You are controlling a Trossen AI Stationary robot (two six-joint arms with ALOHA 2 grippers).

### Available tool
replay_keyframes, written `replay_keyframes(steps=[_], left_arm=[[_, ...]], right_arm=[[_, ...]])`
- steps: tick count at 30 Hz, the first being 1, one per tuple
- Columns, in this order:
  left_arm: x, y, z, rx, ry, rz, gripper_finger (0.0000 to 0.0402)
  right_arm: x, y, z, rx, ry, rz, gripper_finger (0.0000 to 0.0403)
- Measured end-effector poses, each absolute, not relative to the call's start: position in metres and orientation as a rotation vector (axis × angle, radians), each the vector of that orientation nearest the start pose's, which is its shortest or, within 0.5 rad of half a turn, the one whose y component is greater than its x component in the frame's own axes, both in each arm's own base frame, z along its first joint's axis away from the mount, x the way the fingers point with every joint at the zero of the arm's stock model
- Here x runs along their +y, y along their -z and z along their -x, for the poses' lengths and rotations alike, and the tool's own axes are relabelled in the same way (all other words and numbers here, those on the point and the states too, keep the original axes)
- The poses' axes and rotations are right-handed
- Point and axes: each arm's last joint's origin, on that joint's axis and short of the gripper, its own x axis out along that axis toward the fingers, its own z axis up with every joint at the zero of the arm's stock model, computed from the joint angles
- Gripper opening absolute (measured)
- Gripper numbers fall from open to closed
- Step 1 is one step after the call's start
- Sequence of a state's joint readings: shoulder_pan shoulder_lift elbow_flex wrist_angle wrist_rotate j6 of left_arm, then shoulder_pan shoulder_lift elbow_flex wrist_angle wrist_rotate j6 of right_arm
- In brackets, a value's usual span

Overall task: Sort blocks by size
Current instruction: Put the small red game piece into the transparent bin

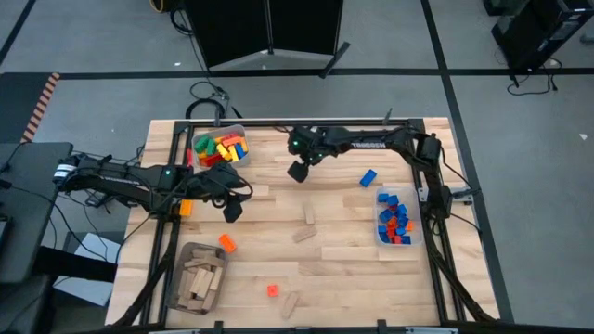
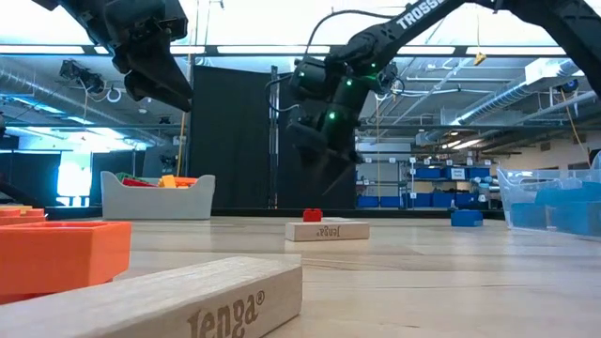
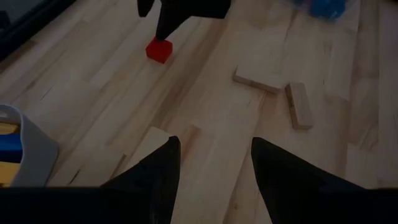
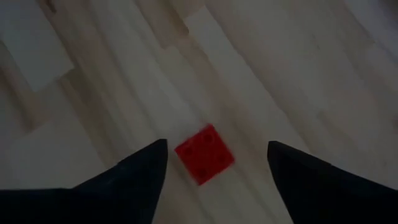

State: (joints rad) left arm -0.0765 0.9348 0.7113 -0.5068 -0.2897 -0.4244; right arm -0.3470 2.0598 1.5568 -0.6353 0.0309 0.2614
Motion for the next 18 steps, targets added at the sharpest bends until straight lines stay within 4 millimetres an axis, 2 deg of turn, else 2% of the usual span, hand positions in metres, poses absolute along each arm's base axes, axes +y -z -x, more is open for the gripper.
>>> replay_keyframes(steps=[5, 11, 18], left_arm=[[-0.006, -0.256, -0.187, 0.662, -0.351, 0.271, 0.0203], [-0.006, -0.256, -0.187, 0.662, -0.351, 0.271, 0.0203], [-0.006, -0.256, -0.187, 0.663, -0.35, 0.272, 0.0203]], right_arm=[[-0.146, -0.172, -0.402, 1.068, 0.404, -0.303, 0.0294], [-0.141, -0.158, -0.396, 1.121, 0.25, -0.156, 0.0276], [-0.14, -0.152, -0.396, 1.101, 0.208, -0.107, 0.0246]])
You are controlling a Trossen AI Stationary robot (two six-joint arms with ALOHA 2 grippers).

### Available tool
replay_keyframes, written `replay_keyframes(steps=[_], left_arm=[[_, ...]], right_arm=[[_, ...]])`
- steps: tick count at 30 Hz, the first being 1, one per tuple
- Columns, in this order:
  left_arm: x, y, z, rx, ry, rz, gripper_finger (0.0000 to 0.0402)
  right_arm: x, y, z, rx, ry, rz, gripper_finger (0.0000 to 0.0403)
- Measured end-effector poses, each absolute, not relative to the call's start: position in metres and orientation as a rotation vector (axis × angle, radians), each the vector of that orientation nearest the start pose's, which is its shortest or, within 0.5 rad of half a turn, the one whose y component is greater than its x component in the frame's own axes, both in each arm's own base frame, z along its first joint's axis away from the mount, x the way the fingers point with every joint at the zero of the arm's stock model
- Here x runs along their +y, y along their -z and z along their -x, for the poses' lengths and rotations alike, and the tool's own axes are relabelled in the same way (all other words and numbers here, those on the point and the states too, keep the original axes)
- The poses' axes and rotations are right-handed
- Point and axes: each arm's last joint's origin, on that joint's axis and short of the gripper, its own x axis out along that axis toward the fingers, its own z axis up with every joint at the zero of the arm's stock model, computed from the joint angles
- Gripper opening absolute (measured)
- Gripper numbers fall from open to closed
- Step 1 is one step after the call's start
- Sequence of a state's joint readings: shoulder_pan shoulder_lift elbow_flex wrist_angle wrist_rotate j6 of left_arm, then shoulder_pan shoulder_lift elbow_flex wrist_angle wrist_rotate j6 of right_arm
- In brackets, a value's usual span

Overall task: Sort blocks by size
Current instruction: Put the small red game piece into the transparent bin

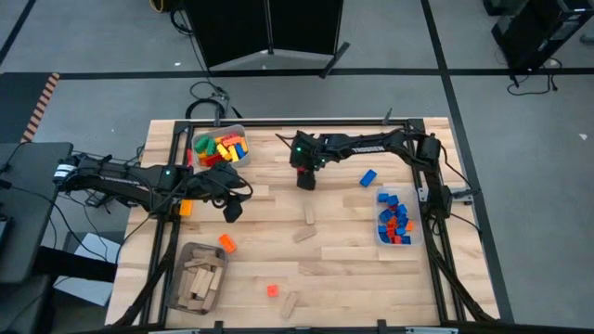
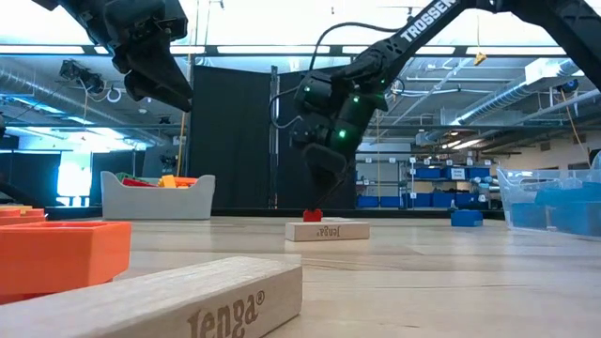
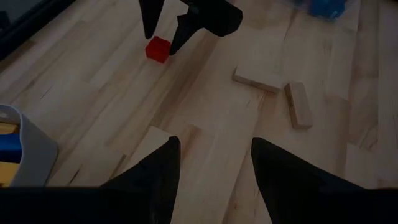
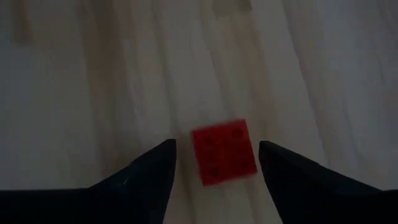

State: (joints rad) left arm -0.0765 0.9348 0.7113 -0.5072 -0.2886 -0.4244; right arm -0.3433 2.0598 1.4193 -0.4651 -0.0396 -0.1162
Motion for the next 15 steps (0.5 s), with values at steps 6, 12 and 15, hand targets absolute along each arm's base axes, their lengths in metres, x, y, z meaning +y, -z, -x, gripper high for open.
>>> replay_keyframes(steps=[6, 12, 15], left_arm=[[-0.006, -0.256, -0.187, 0.663, -0.35, 0.272, 0.0203], [-0.006, -0.256, -0.187, 0.663, -0.347, 0.273, 0.0203], [-0.007, -0.256, -0.187, 0.664, -0.344, 0.273, 0.0203]], right_arm=[[-0.142, -0.148, -0.398, 1.077, 0.164, -0.155, 0.0233], [-0.144, -0.134, -0.404, 1.07, 0.198, -0.189, 0.0232], [-0.141, -0.128, -0.403, 1.105, 0.195, -0.162, 0.0226]])
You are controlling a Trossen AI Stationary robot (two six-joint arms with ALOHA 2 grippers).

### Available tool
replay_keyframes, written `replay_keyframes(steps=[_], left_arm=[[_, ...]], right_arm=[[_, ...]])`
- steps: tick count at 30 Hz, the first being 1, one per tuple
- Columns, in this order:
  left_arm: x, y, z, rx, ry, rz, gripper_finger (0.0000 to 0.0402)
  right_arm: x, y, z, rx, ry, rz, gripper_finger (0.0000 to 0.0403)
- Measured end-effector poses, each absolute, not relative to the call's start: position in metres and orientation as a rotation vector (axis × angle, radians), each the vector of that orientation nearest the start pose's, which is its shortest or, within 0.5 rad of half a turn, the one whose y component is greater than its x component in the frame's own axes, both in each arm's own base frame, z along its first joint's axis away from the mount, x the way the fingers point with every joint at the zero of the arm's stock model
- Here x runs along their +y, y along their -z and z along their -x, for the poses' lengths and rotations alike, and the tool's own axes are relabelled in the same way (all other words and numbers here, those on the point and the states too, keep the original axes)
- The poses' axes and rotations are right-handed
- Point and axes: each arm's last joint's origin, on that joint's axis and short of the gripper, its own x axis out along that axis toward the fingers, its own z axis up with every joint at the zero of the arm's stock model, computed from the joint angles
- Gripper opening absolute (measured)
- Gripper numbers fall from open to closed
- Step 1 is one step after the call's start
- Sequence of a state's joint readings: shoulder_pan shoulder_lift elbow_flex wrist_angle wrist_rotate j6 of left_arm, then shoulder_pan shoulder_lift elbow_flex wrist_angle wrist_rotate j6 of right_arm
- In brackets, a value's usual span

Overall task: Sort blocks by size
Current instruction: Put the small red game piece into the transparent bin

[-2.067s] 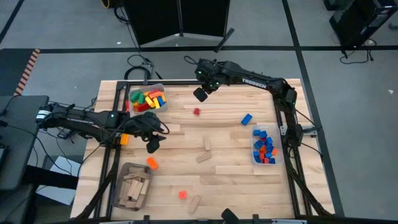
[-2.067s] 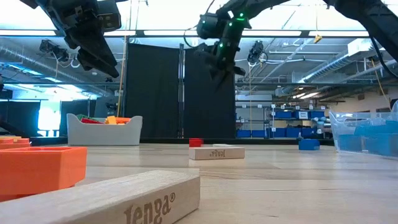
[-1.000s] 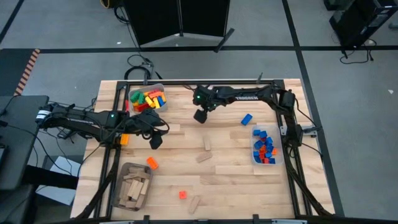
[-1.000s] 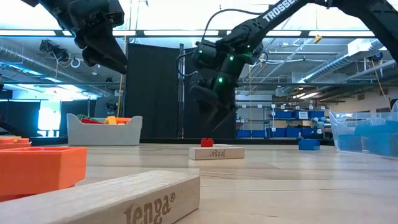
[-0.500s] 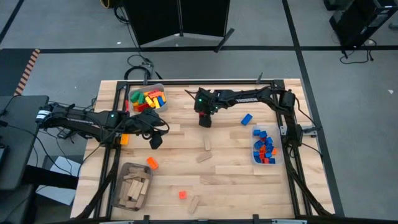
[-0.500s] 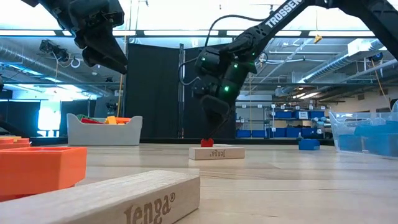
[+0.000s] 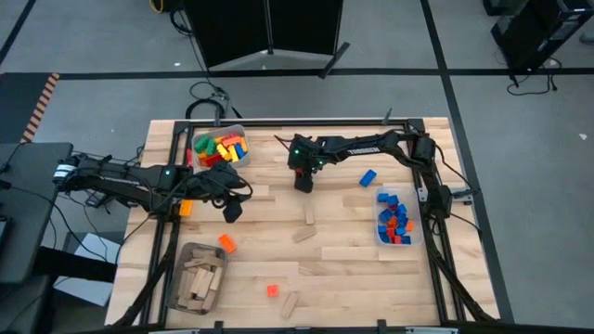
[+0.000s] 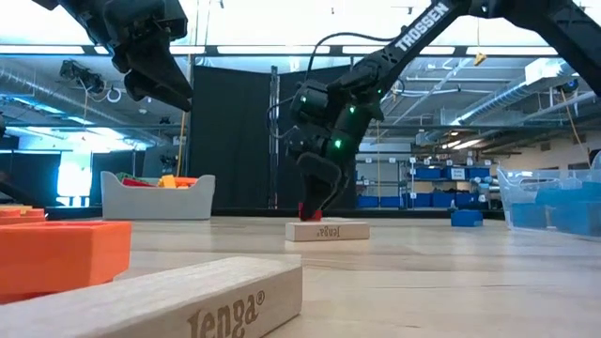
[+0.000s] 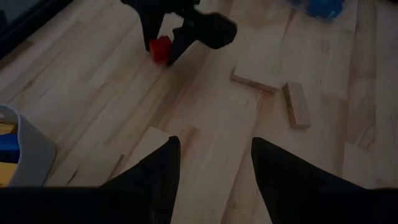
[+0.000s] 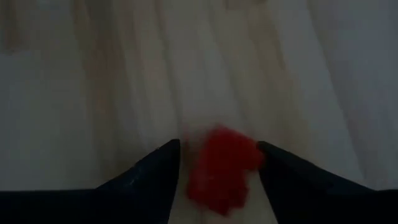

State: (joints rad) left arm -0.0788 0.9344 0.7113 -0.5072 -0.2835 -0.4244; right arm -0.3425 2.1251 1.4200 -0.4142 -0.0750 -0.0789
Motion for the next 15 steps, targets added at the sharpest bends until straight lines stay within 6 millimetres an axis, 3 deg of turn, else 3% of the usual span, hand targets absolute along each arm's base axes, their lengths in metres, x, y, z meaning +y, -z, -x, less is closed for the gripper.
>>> replay_keyframes(steps=[15], left_arm=[[-0.007, -0.256, -0.187, 0.664, -0.343, 0.273, 0.0203]], right_arm=[[-0.125, -0.13, -0.407, 1.115, 0.184, -0.144, 0.0215]])
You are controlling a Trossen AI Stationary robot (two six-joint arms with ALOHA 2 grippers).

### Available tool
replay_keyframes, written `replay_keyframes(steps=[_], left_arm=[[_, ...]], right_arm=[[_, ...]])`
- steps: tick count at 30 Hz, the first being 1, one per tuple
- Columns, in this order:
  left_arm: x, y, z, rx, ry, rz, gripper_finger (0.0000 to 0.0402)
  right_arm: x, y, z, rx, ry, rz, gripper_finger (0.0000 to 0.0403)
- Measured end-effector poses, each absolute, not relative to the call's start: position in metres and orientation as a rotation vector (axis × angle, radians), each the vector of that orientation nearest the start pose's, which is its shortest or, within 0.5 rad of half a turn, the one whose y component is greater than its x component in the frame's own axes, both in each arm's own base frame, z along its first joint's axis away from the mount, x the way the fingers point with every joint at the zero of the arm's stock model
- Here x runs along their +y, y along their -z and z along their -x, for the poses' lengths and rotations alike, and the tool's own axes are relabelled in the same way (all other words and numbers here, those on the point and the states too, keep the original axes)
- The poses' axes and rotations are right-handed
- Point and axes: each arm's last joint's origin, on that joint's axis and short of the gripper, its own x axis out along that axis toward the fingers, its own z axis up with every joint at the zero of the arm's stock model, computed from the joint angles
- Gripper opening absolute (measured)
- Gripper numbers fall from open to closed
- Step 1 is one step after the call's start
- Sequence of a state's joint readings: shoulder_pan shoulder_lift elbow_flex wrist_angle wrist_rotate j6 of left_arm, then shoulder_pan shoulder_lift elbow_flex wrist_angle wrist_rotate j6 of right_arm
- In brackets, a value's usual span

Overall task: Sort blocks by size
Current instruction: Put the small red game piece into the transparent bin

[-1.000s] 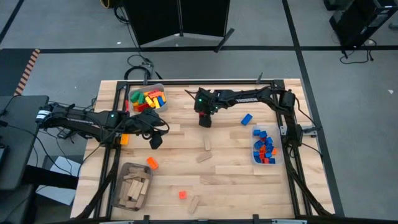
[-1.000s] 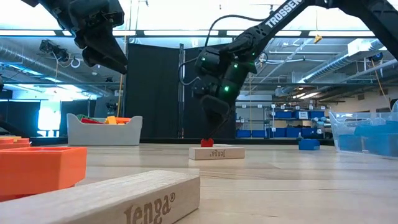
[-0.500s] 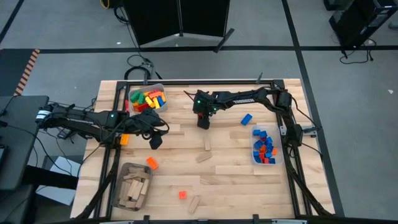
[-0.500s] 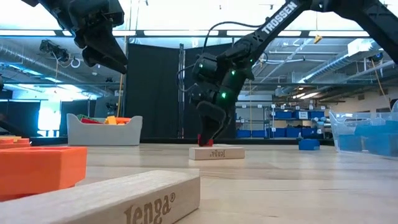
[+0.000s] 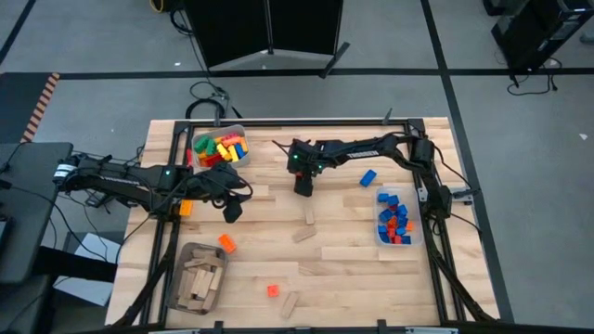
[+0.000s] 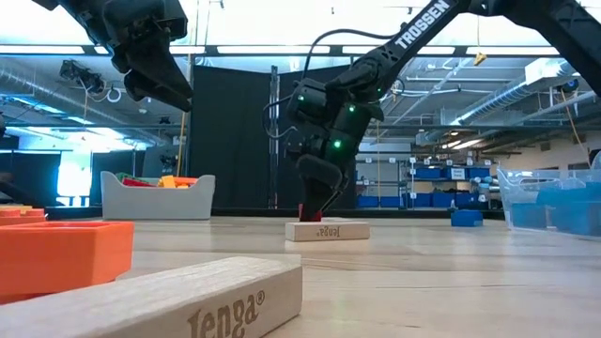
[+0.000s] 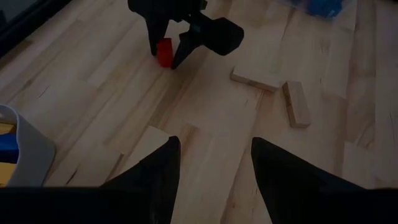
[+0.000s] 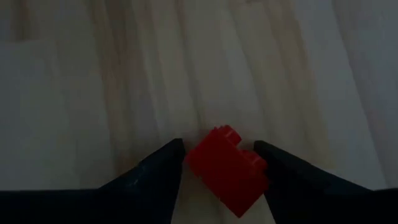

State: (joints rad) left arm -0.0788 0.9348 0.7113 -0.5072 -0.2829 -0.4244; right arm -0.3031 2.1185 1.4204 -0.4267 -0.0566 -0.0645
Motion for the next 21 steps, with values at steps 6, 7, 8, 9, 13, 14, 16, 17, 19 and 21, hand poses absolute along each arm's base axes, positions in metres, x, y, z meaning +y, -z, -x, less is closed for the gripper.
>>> replay_keyframes(steps=[6, 7, 8, 9, 13, 14, 16, 17, 19, 21], left_arm=[[-0.007, -0.256, -0.187, 0.664, -0.343, 0.273, 0.0203], [-0.007, -0.256, -0.187, 0.664, -0.343, 0.273, 0.0203], [-0.007, -0.256, -0.187, 0.664, -0.343, 0.273, 0.0203], [-0.007, -0.256, -0.187, 0.664, -0.343, 0.273, 0.0203], [-0.007, -0.256, -0.187, 0.664, -0.343, 0.273, 0.0203], [-0.007, -0.256, -0.187, 0.664, -0.343, 0.273, 0.0203], [-0.007, -0.256, -0.187, 0.664, -0.343, 0.273, 0.0203], [-0.007, -0.256, -0.187, 0.663, -0.343, 0.273, 0.0203], [-0.007, -0.257, -0.187, 0.658, -0.342, 0.274, 0.0203], [-0.007, -0.259, -0.189, 0.633, -0.338, 0.28, 0.0203]], right_arm=[[-0.124, -0.131, -0.407, 1.11, 0.183, -0.169, 0.0168], [-0.124, -0.131, -0.407, 1.109, 0.182, -0.174, 0.0164], [-0.124, -0.131, -0.407, 1.107, 0.187, -0.185, 0.0164], [-0.124, -0.131, -0.407, 1.105, 0.198, -0.202, 0.0164], [-0.12, -0.134, -0.406, 1.108, 0.23, -0.28, 0.0164], [-0.118, -0.137, -0.404, 1.118, 0.229, -0.286, 0.0164], [-0.115, -0.144, -0.401, 1.134, 0.239, -0.311, 0.0164], [-0.113, -0.151, -0.398, 1.134, 0.255, -0.333, 0.0164], [-0.11, -0.167, -0.391, 1.138, 0.289, -0.376, 0.0164], [-0.108, -0.184, -0.382, 1.146, 0.321, -0.413, 0.0164]])
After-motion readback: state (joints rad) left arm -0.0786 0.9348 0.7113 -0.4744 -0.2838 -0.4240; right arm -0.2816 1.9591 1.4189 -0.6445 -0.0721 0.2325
